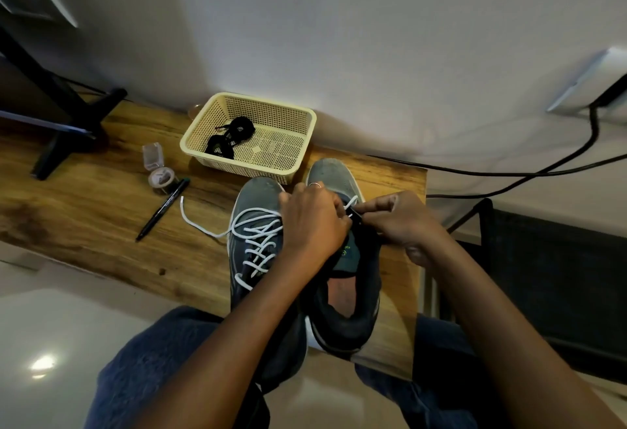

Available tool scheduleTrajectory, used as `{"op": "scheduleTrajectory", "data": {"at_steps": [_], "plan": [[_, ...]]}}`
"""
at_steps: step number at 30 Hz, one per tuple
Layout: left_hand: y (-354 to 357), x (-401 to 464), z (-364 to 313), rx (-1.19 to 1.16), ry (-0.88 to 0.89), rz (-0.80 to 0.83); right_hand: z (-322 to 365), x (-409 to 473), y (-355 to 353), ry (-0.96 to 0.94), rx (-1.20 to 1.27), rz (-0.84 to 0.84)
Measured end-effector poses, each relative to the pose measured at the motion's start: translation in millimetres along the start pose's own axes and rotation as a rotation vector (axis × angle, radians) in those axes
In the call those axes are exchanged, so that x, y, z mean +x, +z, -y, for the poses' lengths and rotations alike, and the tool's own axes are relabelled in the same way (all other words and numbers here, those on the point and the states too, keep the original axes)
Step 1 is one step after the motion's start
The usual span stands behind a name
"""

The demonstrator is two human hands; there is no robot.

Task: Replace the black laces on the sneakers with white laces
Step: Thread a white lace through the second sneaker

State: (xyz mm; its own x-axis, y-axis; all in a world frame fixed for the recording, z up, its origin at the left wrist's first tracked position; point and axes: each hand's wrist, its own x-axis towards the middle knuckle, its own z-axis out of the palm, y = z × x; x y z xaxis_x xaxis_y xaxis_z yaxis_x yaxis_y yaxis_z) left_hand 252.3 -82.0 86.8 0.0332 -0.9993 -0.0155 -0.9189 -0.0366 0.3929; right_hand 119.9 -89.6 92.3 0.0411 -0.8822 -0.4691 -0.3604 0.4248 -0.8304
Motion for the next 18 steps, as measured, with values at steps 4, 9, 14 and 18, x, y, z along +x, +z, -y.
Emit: {"op": "scheduleTrajectory", "data": {"at_steps": [4,9,14,18], "plan": [[-0.3,0.0,-0.9,0.026,0.032,0.006,-1.0,-0.2,0.2,-0.032,-0.051,0.004],[-4.2,0.7,-1.9,0.157,0.139,0.024,-1.0,-0.8,1.7,-0.068,-0.097,0.007],[-9.0,1.3,0.1,0.247,0.227,0.016,-1.2,-0.3,2.5,-0.087,-0.112,0.005],[-9.1,1.5,2.0,0.222,0.236,0.015,1.3,-4.5,2.7,-0.155,-0.188,0.003]]}}
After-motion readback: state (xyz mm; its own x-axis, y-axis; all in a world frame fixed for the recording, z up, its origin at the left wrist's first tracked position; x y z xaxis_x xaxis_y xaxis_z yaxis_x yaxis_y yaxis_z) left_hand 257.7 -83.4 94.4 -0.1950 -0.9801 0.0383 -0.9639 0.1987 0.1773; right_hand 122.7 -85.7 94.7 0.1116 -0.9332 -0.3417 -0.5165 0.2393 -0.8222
